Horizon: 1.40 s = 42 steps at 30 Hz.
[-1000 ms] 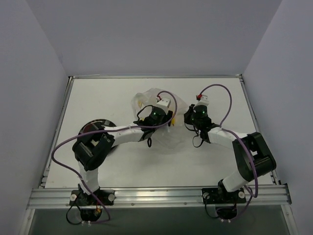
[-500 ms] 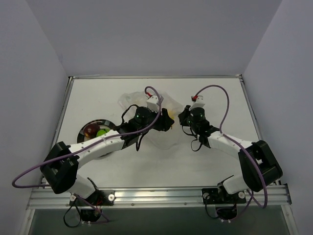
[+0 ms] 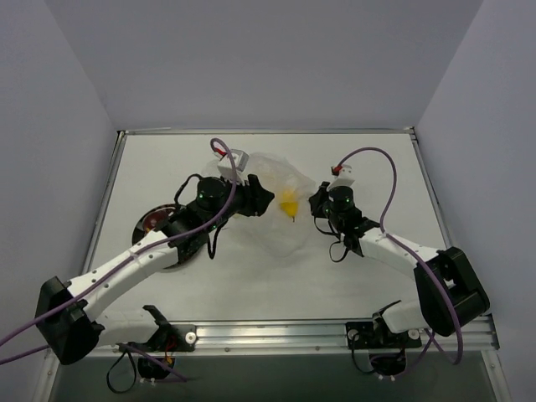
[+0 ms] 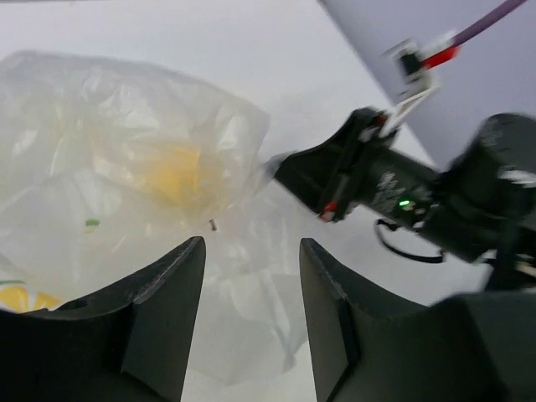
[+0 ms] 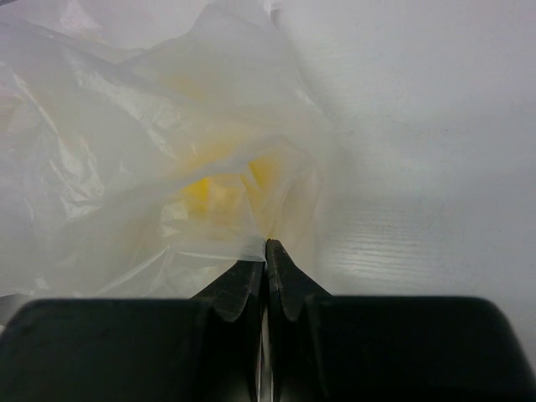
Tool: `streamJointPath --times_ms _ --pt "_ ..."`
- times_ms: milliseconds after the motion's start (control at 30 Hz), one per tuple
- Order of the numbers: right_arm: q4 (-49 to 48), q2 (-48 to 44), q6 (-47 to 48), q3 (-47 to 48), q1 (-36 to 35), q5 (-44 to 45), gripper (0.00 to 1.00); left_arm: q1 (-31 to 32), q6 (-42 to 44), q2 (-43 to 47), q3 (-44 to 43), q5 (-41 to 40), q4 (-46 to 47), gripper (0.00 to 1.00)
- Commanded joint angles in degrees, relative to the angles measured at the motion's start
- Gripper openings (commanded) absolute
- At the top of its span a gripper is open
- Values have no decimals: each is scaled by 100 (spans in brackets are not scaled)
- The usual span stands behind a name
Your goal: Take the fake fruits out of the plastic bag
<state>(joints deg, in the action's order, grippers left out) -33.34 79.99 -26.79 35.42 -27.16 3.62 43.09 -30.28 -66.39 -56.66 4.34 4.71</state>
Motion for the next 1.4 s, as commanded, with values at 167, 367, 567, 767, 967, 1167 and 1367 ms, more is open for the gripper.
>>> streamJointPath --times_ms 167,367,567,767,967,1167,1367 --pt "205 -352 7 351 61 447 0 59 707 -1191 -257 -715 -427 46" --pt "179 -168 -81 703 97 350 0 33 927 -1973 -547 -751 -23 51" --pt "-5 131 -134 730 96 227 0 15 1068 -3124 -1310 -258 266 92" --pt "-76 298 -81 765 123 157 0 -82 963 -3933 -1742 -503 688 94" --pt "-269 544 -90 791 140 -133 0 -108 998 -4566 -2138 -925 1136 94" --pt "-383 650 -143 782 141 -300 0 -143 1024 -5270 -2595 -987 1348 95" --pt "-383 510 -134 660 237 -300 0 -205 1077 -5446 -2666 -1225 1585 44"
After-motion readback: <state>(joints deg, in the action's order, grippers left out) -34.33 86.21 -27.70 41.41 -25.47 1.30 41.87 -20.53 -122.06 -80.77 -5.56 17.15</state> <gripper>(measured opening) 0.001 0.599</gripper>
